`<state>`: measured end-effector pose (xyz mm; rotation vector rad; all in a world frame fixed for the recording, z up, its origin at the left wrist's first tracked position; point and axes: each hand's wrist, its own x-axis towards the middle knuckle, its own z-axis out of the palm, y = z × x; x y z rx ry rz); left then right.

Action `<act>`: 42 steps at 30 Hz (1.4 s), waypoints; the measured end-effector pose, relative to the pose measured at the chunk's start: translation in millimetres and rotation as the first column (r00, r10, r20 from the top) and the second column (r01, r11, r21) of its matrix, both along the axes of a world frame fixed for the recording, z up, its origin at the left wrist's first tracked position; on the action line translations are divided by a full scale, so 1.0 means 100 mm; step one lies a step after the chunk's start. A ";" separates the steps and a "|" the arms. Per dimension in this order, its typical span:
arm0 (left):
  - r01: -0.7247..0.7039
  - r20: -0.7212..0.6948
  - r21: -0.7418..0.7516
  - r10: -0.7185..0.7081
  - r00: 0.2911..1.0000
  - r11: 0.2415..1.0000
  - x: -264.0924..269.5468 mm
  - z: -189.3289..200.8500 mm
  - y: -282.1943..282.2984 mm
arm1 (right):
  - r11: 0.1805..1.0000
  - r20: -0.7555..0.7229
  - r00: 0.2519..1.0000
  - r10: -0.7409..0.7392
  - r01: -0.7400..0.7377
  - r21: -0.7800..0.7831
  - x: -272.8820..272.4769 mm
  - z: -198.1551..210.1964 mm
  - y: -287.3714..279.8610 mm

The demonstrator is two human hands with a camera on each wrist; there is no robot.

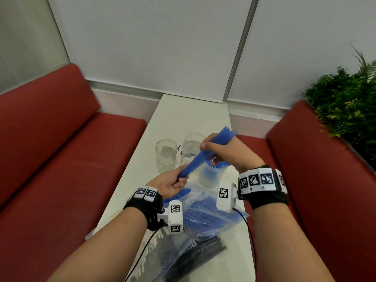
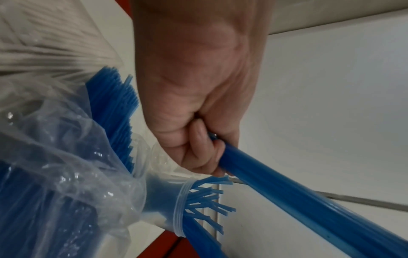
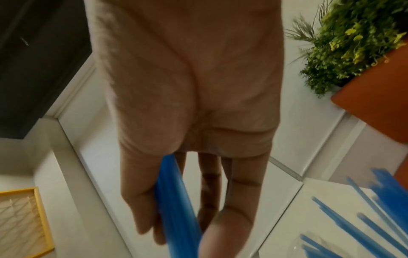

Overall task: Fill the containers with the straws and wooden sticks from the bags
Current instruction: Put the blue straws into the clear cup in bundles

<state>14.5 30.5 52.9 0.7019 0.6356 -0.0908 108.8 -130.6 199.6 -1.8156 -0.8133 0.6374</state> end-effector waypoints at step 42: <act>0.511 -0.841 0.459 -0.169 0.514 -0.727 0.19 -0.55 0.01 | 0.834 0.559 0.822 -0.108 0.381 -0.399 0.73 -1.39 0.33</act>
